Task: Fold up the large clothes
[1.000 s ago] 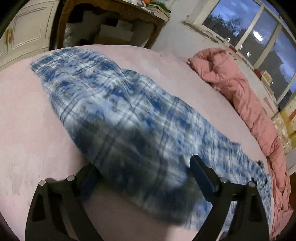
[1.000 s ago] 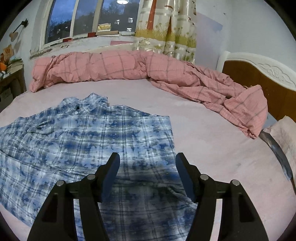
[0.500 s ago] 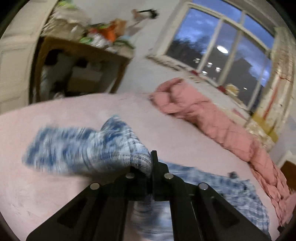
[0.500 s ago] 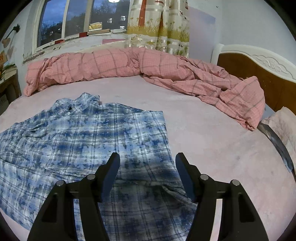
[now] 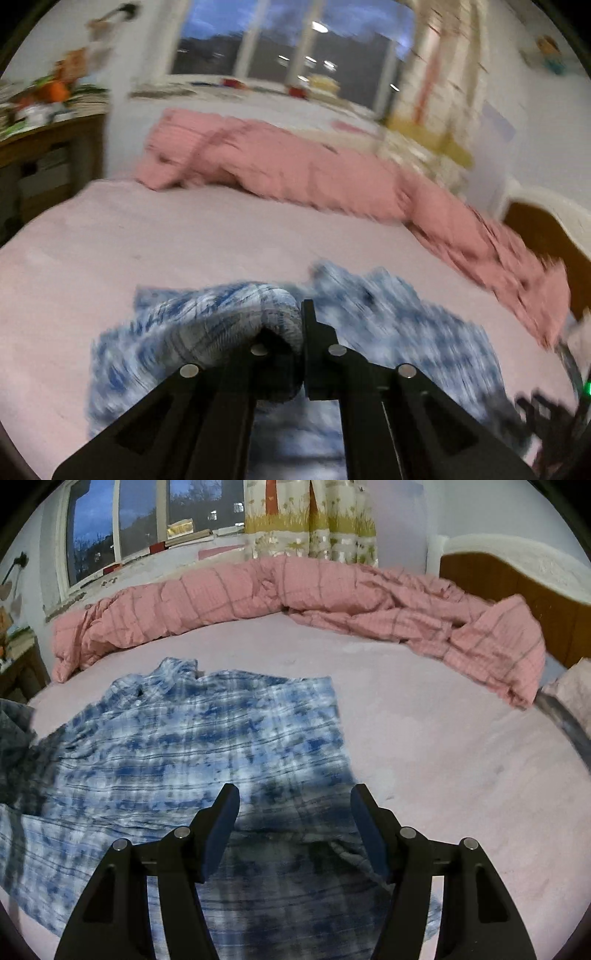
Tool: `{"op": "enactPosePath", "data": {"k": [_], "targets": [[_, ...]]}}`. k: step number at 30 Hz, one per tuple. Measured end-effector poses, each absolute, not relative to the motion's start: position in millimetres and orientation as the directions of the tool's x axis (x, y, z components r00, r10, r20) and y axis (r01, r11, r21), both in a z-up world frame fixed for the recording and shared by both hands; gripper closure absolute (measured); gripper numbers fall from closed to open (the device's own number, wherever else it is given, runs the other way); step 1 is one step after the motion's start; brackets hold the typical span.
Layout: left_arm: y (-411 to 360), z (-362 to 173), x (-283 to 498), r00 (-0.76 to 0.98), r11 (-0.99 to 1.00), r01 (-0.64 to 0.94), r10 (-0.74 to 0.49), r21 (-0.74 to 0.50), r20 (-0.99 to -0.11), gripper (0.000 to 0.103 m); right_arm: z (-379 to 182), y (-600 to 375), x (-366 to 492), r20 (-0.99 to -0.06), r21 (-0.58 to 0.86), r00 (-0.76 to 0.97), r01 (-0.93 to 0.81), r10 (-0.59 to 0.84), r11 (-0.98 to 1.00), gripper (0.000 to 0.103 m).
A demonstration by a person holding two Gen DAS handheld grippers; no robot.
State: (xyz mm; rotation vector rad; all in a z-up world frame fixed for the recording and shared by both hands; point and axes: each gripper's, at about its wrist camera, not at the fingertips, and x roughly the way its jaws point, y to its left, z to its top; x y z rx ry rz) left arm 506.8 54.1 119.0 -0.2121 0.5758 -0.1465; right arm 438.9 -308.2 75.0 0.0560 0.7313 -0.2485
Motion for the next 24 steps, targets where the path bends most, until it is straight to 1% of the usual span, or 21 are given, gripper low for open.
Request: {"op": "enactPosePath", "data": {"k": [1, 3, 4, 5, 6, 8, 12, 14, 16, 18, 19, 20, 22, 23, 24], "targets": [[42, 111, 503, 0.818, 0.973, 0.092, -0.196, -0.213, -0.541, 0.098, 74, -308, 440, -0.667, -0.043, 0.713, 0.251, -0.215, 0.967, 0.038], [24, 92, 501, 0.785, 0.982, 0.099, -0.177, -0.162, -0.594, 0.069, 68, -310, 443, -0.69, -0.019, 0.698, 0.247, -0.192, 0.969, 0.038], [19, 81, 502, 0.757, 0.984, 0.099, -0.172, -0.149, -0.63, 0.033, 67, -310, 444, -0.698, -0.007, 0.694, 0.24, -0.177, 0.971, 0.038], [20, 70, 500, 0.739, 0.984, 0.086, -0.17, -0.159, -0.652, 0.017, 66, -310, 445, -0.704, 0.003, 0.691, 0.234, -0.164, 0.972, 0.038], [22, 64, 491, 0.739, 0.981, 0.076, -0.176, -0.179, -0.65, 0.018, 65, -308, 445, -0.703, 0.0, 0.692, 0.231, -0.165, 0.973, 0.038], [37, 62, 474, 0.76, 0.96, 0.092, -0.24, -0.265, -0.604, 0.018, 67, -303, 443, -0.69, -0.031, 0.699, 0.23, -0.187, 0.973, 0.038], [77, 86, 453, 0.803, 0.919, 0.046, -0.266, -0.391, -0.533, 0.018, 71, -299, 443, -0.684, -0.037, 0.708, 0.208, -0.177, 0.977, 0.038], [99, 102, 443, 0.835, 0.918, -0.004, -0.216, -0.397, -0.506, 0.017, 71, -300, 443, -0.687, -0.029, 0.706, 0.204, -0.168, 0.978, 0.038], [121, 113, 441, 0.851, 0.927, -0.066, -0.142, -0.37, -0.506, 0.013, 72, -301, 442, -0.685, -0.033, 0.707, 0.213, -0.177, 0.976, 0.038], [150, 110, 444, 0.84, 0.921, -0.161, -0.061, -0.356, -0.539, 0.012, 73, -300, 441, -0.682, -0.041, 0.707, 0.218, -0.187, 0.975, 0.038], [167, 102, 446, 0.824, 0.908, -0.206, -0.04, -0.365, -0.565, 0.011, 74, -299, 441, -0.681, -0.043, 0.708, 0.217, -0.187, 0.975, 0.038], [185, 89, 453, 0.789, 0.889, -0.259, -0.031, -0.377, -0.614, 0.008, 74, -298, 441, -0.678, -0.049, 0.711, 0.214, -0.189, 0.976, 0.038], [214, 52, 469, 0.669, 0.863, -0.328, -0.074, -0.383, -0.74, 0.007, 75, -295, 441, -0.673, -0.06, 0.713, 0.211, -0.196, 0.976, 0.038], [228, 33, 472, 0.631, 0.845, -0.346, -0.112, -0.407, -0.768, 0.008, 75, -294, 441, -0.672, -0.065, 0.715, 0.206, -0.196, 0.976, 0.038], [243, 17, 471, 0.626, 0.811, -0.375, -0.136, -0.45, -0.768, 0.008, 74, -292, 441, -0.67, -0.07, 0.716, 0.2, -0.194, 0.977, 0.038]]}}
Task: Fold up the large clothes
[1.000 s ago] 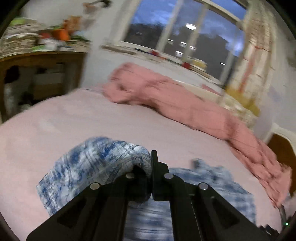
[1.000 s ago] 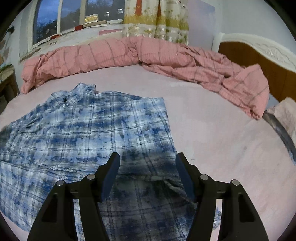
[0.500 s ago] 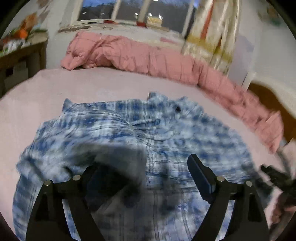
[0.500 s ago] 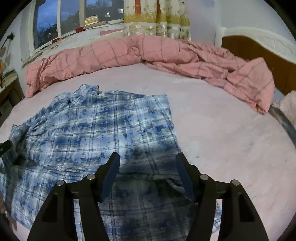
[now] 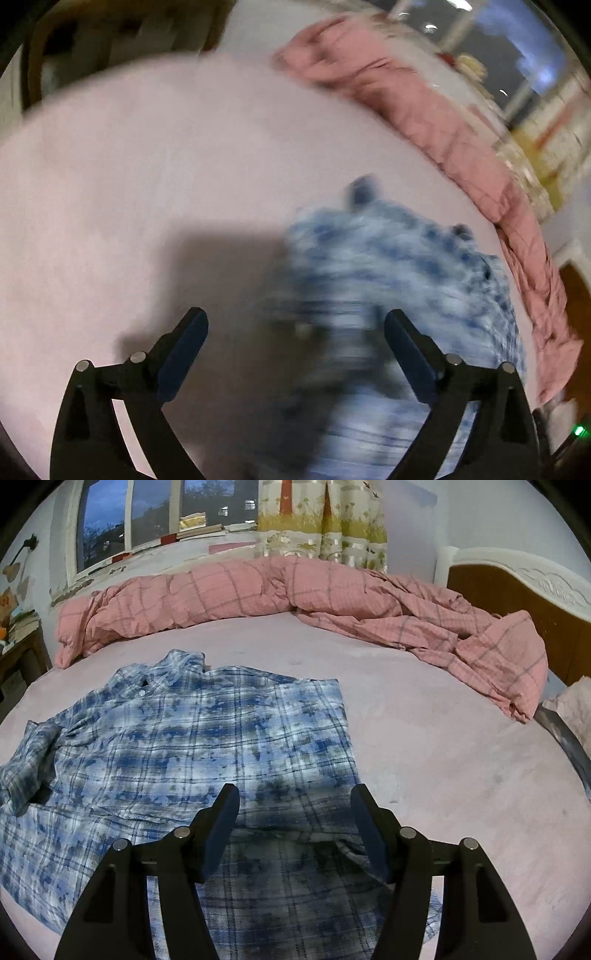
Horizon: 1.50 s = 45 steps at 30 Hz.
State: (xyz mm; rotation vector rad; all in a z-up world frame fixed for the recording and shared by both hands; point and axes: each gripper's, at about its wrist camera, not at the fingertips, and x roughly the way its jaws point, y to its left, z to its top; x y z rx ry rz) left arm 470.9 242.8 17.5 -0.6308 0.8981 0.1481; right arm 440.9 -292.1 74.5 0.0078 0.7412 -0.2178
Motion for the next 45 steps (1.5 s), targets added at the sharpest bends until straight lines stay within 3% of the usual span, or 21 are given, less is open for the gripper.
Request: {"op": "enactPosePath", "data": {"k": [3, 5, 6, 7, 8, 9, 11, 13, 15, 17, 19, 23, 27, 28, 29, 30, 31, 35, 38, 42, 45], "targets": [[261, 12, 464, 0.707, 0.718, -0.32, -0.254, -0.619, -0.66, 0.008, 71, -290, 443, -0.676, -0.085, 0.709, 0.195, -0.2, 0.977, 0.038], [262, 11, 464, 0.734, 0.626, -0.17, -0.435, -0.761, -0.522, 0.008, 68, -289, 444, -0.682, -0.094, 0.702, 0.194, -0.205, 0.977, 0.038], [260, 7, 466, 0.724, 0.597, -0.156, -0.473, -0.787, -0.502, 0.009, 68, -289, 445, -0.684, -0.095, 0.7, 0.193, -0.205, 0.977, 0.038], [258, 3, 468, 0.714, 0.609, -0.181, -0.459, -0.773, -0.529, 0.018, 67, -289, 445, -0.684, -0.096, 0.7, 0.192, -0.205, 0.977, 0.038], [255, 2, 469, 0.706, 0.652, -0.214, -0.411, -0.727, -0.577, 0.035, 68, -288, 444, -0.683, -0.095, 0.702, 0.189, -0.202, 0.977, 0.038], [252, 3, 469, 0.7, 0.677, -0.236, -0.379, -0.697, -0.605, 0.043, 69, -288, 443, -0.68, -0.092, 0.705, 0.187, -0.199, 0.978, 0.038], [249, 7, 468, 0.714, 0.658, -0.243, -0.376, -0.713, -0.591, 0.086, 71, -288, 442, -0.673, -0.086, 0.713, 0.189, -0.197, 0.978, 0.038], [244, 19, 464, 0.753, 0.65, -0.216, -0.363, -0.728, -0.548, 0.092, 71, -289, 442, -0.674, -0.073, 0.714, 0.192, -0.19, 0.979, 0.038], [232, 44, 459, 0.799, 0.753, -0.197, -0.247, -0.628, -0.548, 0.096, 70, -289, 443, -0.682, -0.064, 0.709, 0.184, -0.178, 0.981, 0.038], [208, 79, 447, 0.859, 0.854, -0.148, -0.14, -0.499, -0.493, 0.098, 70, -288, 442, -0.68, -0.073, 0.709, 0.189, -0.187, 0.979, 0.038], [180, 105, 440, 0.897, 0.892, -0.076, -0.133, -0.445, -0.421, 0.098, 75, -287, 439, -0.664, -0.081, 0.721, 0.196, -0.2, 0.977, 0.038], [94, 151, 427, 0.902, 0.906, 0.132, -0.278, -0.403, -0.33, 0.098, 84, -288, 434, -0.638, -0.032, 0.752, 0.189, -0.166, 0.981, 0.038], [-3, 161, 453, 0.822, 0.874, 0.276, -0.43, -0.4, -0.372, 0.093, 76, -296, 439, -0.664, -0.01, 0.733, 0.186, -0.145, 0.983, 0.038], [-25, 157, 459, 0.8, 0.879, 0.294, -0.441, -0.375, -0.406, 0.073, 74, -297, 440, -0.668, -0.011, 0.729, 0.194, -0.152, 0.981, 0.038], [-48, 149, 464, 0.769, 0.882, 0.318, -0.454, -0.348, -0.45, 0.039, 72, -301, 441, -0.672, -0.013, 0.723, 0.207, -0.161, 0.978, 0.038], [-64, 141, 468, 0.744, 0.883, 0.336, -0.463, -0.329, -0.482, 0.028, 71, -305, 442, -0.673, -0.011, 0.721, 0.215, -0.166, 0.977, 0.038], [-76, 132, 466, 0.738, 0.888, 0.346, -0.458, -0.303, -0.495, 0.026, 71, -307, 441, -0.674, -0.008, 0.72, 0.219, -0.167, 0.976, 0.038], [-68, 110, 445, 0.768, 0.915, 0.335, -0.404, -0.226, -0.496, 0.026, 74, -320, 439, -0.665, 0.038, 0.732, 0.231, -0.148, 0.972, 0.038], [-30, 105, 441, 0.808, 0.95, 0.232, -0.307, -0.207, -0.503, 0.026, 74, -321, 439, -0.665, 0.065, 0.738, 0.215, -0.118, 0.974, 0.038], [48, 103, 444, 0.86, 0.983, -0.02, -0.076, -0.183, -0.504, 0.025, 71, -312, 443, -0.68, 0.105, 0.732, 0.153, -0.041, 0.983, 0.038], [97, 91, 458, 0.811, 0.972, -0.201, 0.097, -0.12, -0.577, 0.025, 69, -296, 449, -0.691, 0.12, 0.722, 0.081, 0.025, 0.989, 0.038]]}}
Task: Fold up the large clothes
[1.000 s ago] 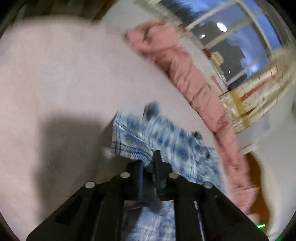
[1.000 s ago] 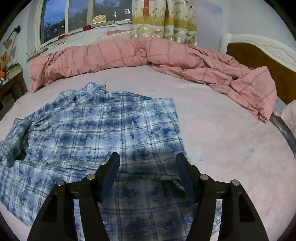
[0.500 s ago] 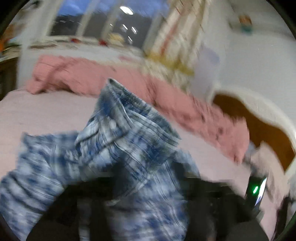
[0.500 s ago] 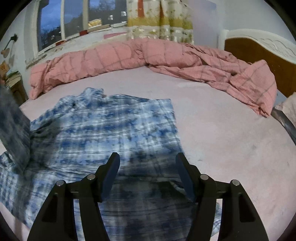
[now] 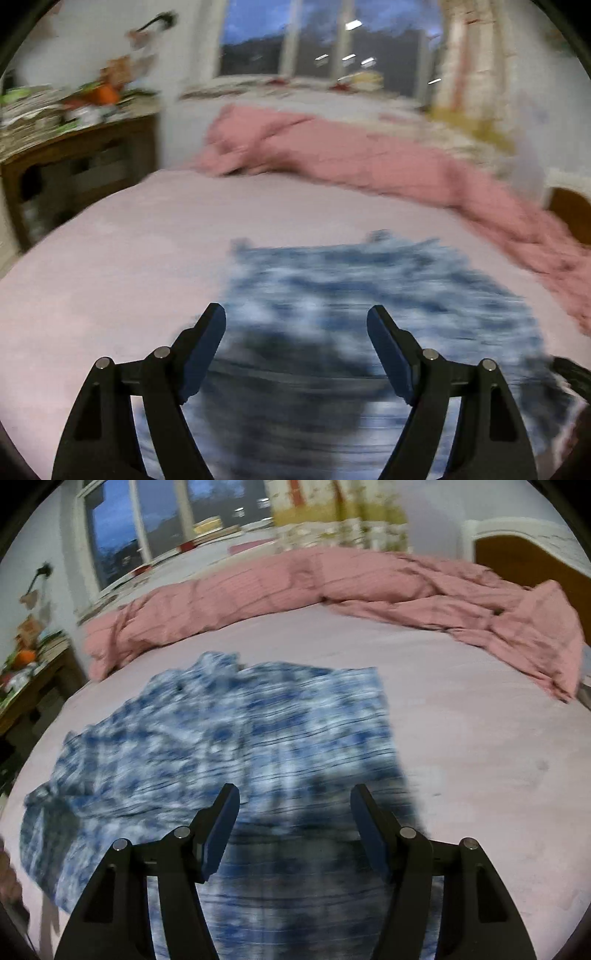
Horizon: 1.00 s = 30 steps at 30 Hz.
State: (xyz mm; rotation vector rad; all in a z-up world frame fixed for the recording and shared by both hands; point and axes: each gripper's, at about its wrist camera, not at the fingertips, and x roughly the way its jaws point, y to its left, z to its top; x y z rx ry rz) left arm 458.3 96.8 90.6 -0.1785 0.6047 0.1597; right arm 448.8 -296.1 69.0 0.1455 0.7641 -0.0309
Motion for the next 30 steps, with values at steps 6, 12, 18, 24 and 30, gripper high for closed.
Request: {"op": "enactPosePath", "data": {"k": [6, 12, 18, 24, 30], "targets": [[146, 18, 486, 0.691, 0.91, -0.387, 0.178, -0.151, -0.701, 0.031, 62, -263, 499, -0.742, 0.17, 0.66, 0.015, 0.118, 0.985, 0.041], [167, -2, 485, 0.664, 0.875, -0.425, 0.127, -0.232, -0.737, 0.032, 32, -233, 566, -0.829, 0.184, 0.534, -0.017, 0.165, 0.983, 0.041], [149, -1, 491, 0.637, 0.895, -0.433, 0.224, -0.103, -0.737, 0.035, 8, -217, 572, -0.818, 0.118, 0.553, -0.105, 0.157, 0.987, 0.076], [155, 6, 481, 0.685, 0.882, -0.44, 0.208, -0.169, -0.698, 0.046, 44, -229, 549, -0.642, 0.086, 0.754, -0.109, 0.139, 0.99, 0.095], [135, -3, 496, 0.621, 0.913, -0.405, 0.233, -0.052, -0.749, 0.046, 42, -242, 561, -0.684, 0.01, 0.73, 0.01, 0.0, 1.0, 0.095]]}}
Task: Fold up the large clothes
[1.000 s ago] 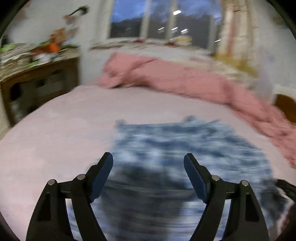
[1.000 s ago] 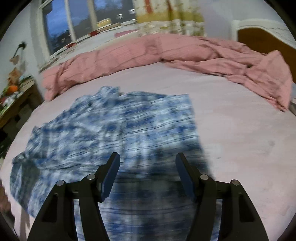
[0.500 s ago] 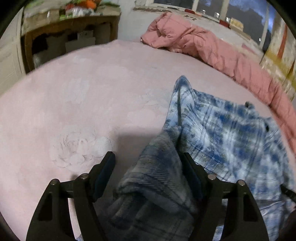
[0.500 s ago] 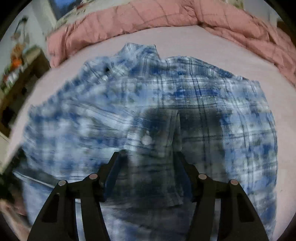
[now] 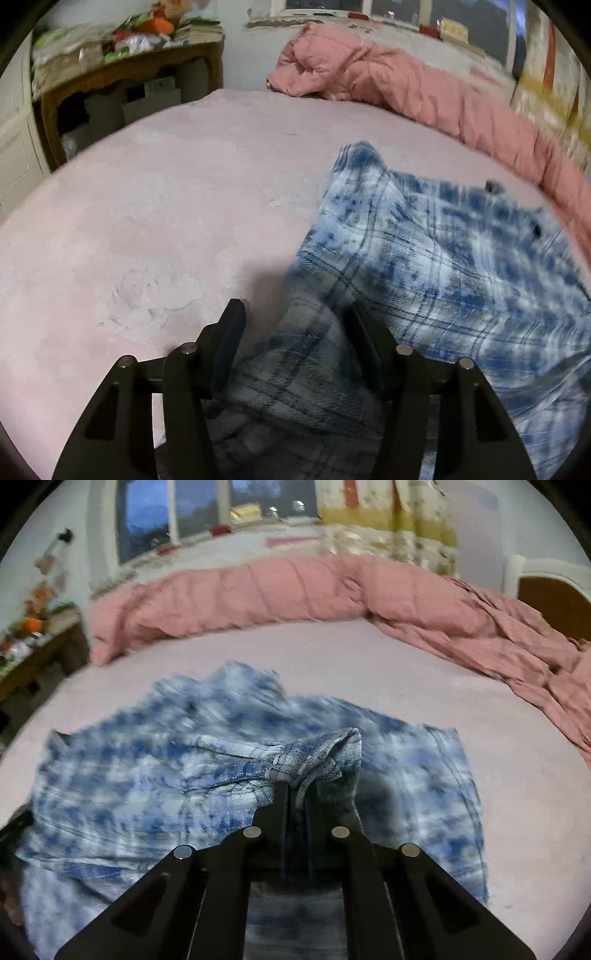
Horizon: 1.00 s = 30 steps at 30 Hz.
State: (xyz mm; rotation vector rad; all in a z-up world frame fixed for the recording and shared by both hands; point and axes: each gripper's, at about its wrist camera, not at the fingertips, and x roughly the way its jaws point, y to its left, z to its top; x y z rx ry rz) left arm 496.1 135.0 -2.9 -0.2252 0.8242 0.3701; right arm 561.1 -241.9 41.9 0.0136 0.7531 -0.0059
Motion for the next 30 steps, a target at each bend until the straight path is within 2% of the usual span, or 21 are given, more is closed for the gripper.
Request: {"op": "enactPosePath", "data": {"k": [3, 6, 8, 10, 12, 14, 16, 18, 20, 22, 26, 28, 30], "targets": [[129, -4, 499, 0.606, 0.914, -0.405, 0.265, -0.004, -0.75, 0.046, 23, -245, 570, -0.739, 0.015, 0.674, 0.002, 0.01, 1.0, 0.094], [133, -3, 497, 0.615, 0.914, -0.404, 0.244, -0.034, -0.75, 0.046, 26, -245, 563, -0.723, 0.005, 0.691, 0.001, 0.003, 1.0, 0.089], [136, 0, 494, 0.637, 0.918, -0.392, 0.218, -0.067, -0.74, 0.048, 33, -244, 556, -0.703, 0.001, 0.711, 0.004, -0.002, 1.0, 0.078], [135, 9, 492, 0.666, 0.929, -0.353, 0.17, -0.107, -0.727, 0.048, 43, -246, 548, -0.685, -0.01, 0.728, 0.026, -0.026, 1.0, 0.053], [128, 29, 488, 0.713, 0.949, -0.277, 0.097, -0.152, -0.695, 0.048, 59, -244, 532, -0.642, 0.017, 0.766, -0.001, 0.011, 1.0, 0.044], [117, 57, 474, 0.779, 0.961, -0.219, 0.069, -0.167, -0.623, 0.048, 78, -242, 515, -0.603, 0.037, 0.795, -0.047, 0.06, 0.998, 0.041], [100, 89, 453, 0.844, 0.976, -0.159, 0.055, -0.15, -0.534, 0.047, 100, -239, 494, -0.558, 0.039, 0.827, -0.062, 0.073, 0.997, 0.023], [83, 120, 427, 0.893, 0.986, -0.103, 0.035, -0.128, -0.448, 0.046, 121, -239, 468, -0.502, 0.039, 0.862, -0.062, 0.073, 0.997, 0.015], [71, 147, 401, 0.926, 0.991, -0.065, 0.017, -0.116, -0.376, 0.034, 140, -240, 448, -0.464, 0.03, 0.884, -0.056, 0.064, 0.998, 0.015], [61, 174, 366, 0.954, 0.995, -0.035, 0.005, -0.097, -0.298, 0.027, 156, -241, 425, -0.436, 0.017, 0.898, -0.052, 0.055, 0.998, 0.015], [46, 208, 305, 0.981, 0.997, 0.034, -0.046, -0.069, -0.191, 0.027, 180, -253, 358, -0.383, 0.041, 0.923, -0.031, 0.044, 0.999, 0.011], [43, 213, 278, 0.984, 0.996, 0.052, -0.065, -0.079, -0.163, 0.026, 185, -260, 330, -0.358, 0.078, 0.931, -0.047, 0.072, 0.996, 0.002], [42, 214, 259, 0.987, 0.995, 0.055, -0.067, -0.084, -0.144, 0.024, 185, -266, 303, -0.331, 0.115, 0.941, -0.04, 0.077, 0.993, 0.0]]}}
